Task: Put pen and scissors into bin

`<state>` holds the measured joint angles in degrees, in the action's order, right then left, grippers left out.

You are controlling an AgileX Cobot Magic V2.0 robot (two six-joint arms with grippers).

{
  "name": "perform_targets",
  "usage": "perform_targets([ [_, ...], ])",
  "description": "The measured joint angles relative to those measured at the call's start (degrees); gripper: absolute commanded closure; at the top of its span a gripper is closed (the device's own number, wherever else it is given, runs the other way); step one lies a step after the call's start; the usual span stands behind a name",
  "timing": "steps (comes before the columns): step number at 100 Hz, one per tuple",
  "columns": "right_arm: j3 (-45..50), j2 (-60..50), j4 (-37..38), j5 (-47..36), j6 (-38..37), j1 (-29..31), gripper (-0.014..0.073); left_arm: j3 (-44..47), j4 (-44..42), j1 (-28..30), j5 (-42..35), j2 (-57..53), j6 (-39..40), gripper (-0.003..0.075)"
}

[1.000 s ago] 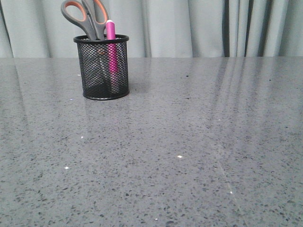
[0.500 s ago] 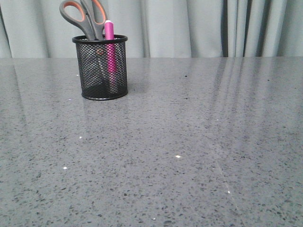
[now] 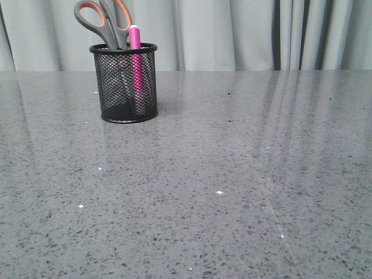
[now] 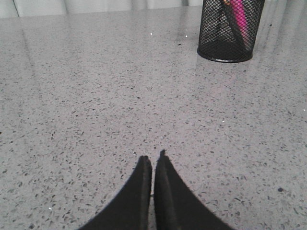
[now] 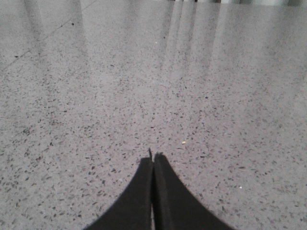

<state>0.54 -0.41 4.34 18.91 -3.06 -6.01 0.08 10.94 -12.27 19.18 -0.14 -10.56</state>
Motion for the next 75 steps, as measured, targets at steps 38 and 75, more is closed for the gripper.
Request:
perform_targets([
  [38, 0.0, 0.0, -0.5, 0.2, 0.1, 0.0, 0.0662, 0.0, 0.0, 0.0, 0.0, 0.0, 0.0, 0.0734],
  [75, 0.0, 0.0, -0.5, 0.2, 0.2, 0.0, 0.0662, 0.0, 0.0, 0.0, 0.0, 0.0, 0.0, 0.0734],
])
